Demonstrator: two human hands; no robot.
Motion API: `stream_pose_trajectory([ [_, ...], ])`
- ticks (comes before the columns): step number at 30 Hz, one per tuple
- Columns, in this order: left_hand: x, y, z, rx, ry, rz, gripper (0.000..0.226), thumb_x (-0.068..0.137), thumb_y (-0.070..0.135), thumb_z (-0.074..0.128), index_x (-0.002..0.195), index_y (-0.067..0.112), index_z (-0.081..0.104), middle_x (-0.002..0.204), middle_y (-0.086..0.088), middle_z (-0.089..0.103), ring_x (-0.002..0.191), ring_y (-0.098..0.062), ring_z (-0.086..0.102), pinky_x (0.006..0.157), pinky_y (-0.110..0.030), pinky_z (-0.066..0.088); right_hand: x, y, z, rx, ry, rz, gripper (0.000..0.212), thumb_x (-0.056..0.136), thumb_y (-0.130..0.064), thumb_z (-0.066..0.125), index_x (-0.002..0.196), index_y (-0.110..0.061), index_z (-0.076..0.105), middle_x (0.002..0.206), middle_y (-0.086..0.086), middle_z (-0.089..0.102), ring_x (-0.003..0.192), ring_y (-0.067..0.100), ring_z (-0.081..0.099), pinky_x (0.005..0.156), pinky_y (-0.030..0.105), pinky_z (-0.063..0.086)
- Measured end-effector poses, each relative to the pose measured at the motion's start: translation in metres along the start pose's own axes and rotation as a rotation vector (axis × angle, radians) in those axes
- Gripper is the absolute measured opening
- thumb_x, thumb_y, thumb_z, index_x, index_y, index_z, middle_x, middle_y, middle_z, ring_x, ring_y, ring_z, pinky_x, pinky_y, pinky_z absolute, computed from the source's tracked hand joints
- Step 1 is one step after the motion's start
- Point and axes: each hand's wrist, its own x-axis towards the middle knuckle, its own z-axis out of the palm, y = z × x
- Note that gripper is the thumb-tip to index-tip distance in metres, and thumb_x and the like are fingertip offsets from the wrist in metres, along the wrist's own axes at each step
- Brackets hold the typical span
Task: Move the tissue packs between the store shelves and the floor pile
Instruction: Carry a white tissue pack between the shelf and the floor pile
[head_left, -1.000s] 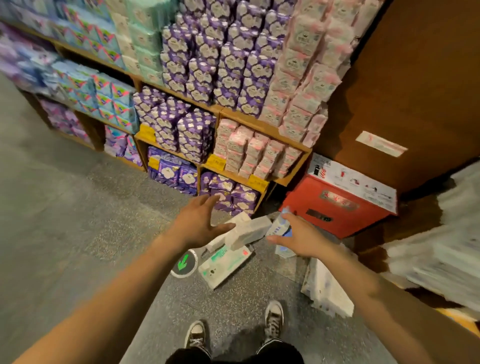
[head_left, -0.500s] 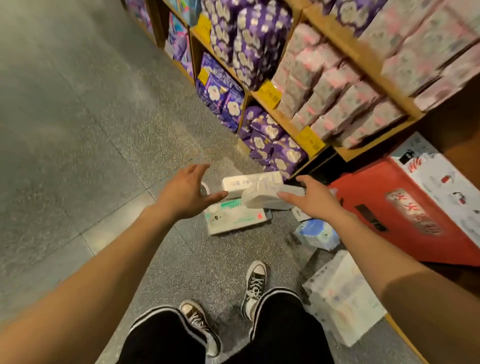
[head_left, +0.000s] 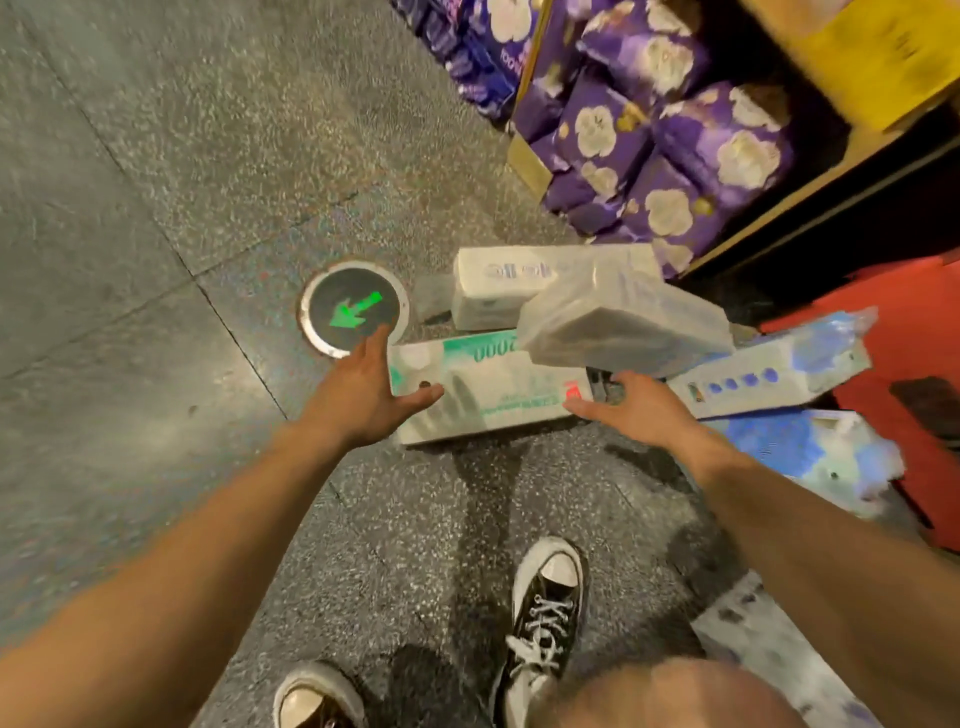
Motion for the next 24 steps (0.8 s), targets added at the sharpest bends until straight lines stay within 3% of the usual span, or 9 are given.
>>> stream_pose_trajectory([
  [3, 0.038, -0.034, 0.047, -0.066, -0.023, -0.074, 0.103, 0.077, 0.069, 0.069, 0.151, 0.014, 0.023, 0.151, -0.016, 0.042, 0.134, -0.035, 0.046, 0.101, -0.043, 0.043, 0.058, 0.013, 0.032, -0.044, -0.041, -0.001, 0.093, 0.071, -0.082, 0.065, 0.127, -0.009, 0.058, 0.128, 0.01, 0.062, 0.117, 0.032, 0.06, 0.086, 0.04, 0.05],
  [5, 0.062, -0.052, 0.071, -0.11, -0.028, -0.123, 0.109, 0.073, 0.075, 0.067, 0.152, 0.017, 0.019, 0.153, -0.013, 0.041, 0.133, -0.035, 0.047, 0.102, -0.045, 0.046, 0.105, 0.031, 0.051, -0.033, -0.064, -0.019, 0.115, 0.052, -0.098, 0.061, 0.134, -0.017, 0.058, 0.132, 0.009, 0.063, 0.115, 0.029, 0.062, 0.095, 0.045, 0.053],
  [7, 0.08, -0.064, 0.092, -0.153, -0.028, -0.172, 0.12, 0.066, 0.084, 0.064, 0.154, 0.018, 0.015, 0.155, -0.011, 0.039, 0.135, -0.035, 0.047, 0.106, -0.048, 0.045, 0.162, 0.064, 0.072, 0.014, -0.123, -0.053, 0.118, 0.04, -0.103, 0.06, 0.133, -0.03, 0.061, 0.13, -0.002, 0.067, 0.113, 0.023, 0.065, 0.097, 0.044, 0.054],
  [13, 0.108, -0.08, 0.143, -0.35, -0.065, -0.357, 0.095, 0.077, 0.067, 0.07, 0.144, 0.01, 0.035, 0.136, -0.01, 0.058, 0.121, -0.033, 0.058, 0.099, -0.042, 0.05, 0.209, 0.086, 0.11, 0.316, -0.129, -0.056, 0.107, 0.048, -0.09, 0.074, 0.134, -0.029, 0.059, 0.122, -0.015, 0.068, 0.11, 0.01, 0.067, 0.097, 0.034, 0.054],
  [16, 0.113, -0.083, 0.158, -0.424, -0.044, -0.326, 0.078, 0.074, 0.072, 0.069, 0.13, 0.019, 0.058, 0.126, -0.005, 0.068, 0.111, -0.028, 0.065, 0.093, -0.037, 0.053, 0.198, 0.071, 0.115, 0.507, -0.062, -0.018, 0.1, 0.053, -0.075, 0.084, 0.134, -0.023, 0.057, 0.12, -0.011, 0.07, 0.107, 0.011, 0.068, 0.074, 0.026, 0.057],
  [18, 0.112, -0.081, 0.16, -0.426, 0.009, -0.356, 0.075, 0.075, 0.072, 0.068, 0.127, 0.018, 0.061, 0.121, -0.005, 0.069, 0.109, -0.03, 0.065, 0.089, -0.036, 0.052, 0.178, 0.045, 0.106, 0.581, -0.026, 0.055, 0.068, 0.068, -0.057, 0.087, 0.122, -0.023, 0.064, 0.108, -0.008, 0.074, 0.094, 0.011, 0.069, 0.059, 0.026, 0.055],
  [20, 0.107, -0.077, 0.158, -0.457, 0.06, -0.346, 0.066, 0.08, 0.066, 0.069, 0.124, 0.017, 0.064, 0.117, -0.003, 0.07, 0.105, -0.028, 0.066, 0.086, -0.035, 0.051, 0.174, 0.041, 0.101, 0.647, -0.044, 0.074, 0.058, 0.068, -0.046, 0.089, 0.114, -0.017, 0.07, 0.103, -0.002, 0.076, 0.088, 0.013, 0.07, 0.066, 0.029, 0.059],
  [22, 0.098, -0.073, 0.149, -0.555, 0.085, -0.334, 0.062, 0.077, 0.068, 0.069, 0.118, 0.022, 0.067, 0.11, 0.005, 0.071, 0.098, -0.021, 0.067, 0.088, -0.035, 0.053, 0.171, 0.04, 0.093, 0.68, -0.06, 0.093, 0.084, 0.046, -0.06, 0.093, 0.113, -0.016, 0.071, 0.105, 0.002, 0.078, 0.096, 0.022, 0.072, 0.086, 0.043, 0.06],
  [24, 0.09, -0.072, 0.134, -0.655, 0.113, -0.332, 0.062, 0.073, 0.071, 0.067, 0.115, 0.025, 0.069, 0.107, 0.007, 0.073, 0.097, -0.018, 0.068, 0.09, -0.041, 0.056, 0.16, 0.037, 0.087, 0.678, -0.093, 0.102, 0.083, 0.046, -0.062, 0.092, 0.113, -0.016, 0.07, 0.104, 0.001, 0.077, 0.101, 0.026, 0.071, 0.09, 0.052, 0.057],
])
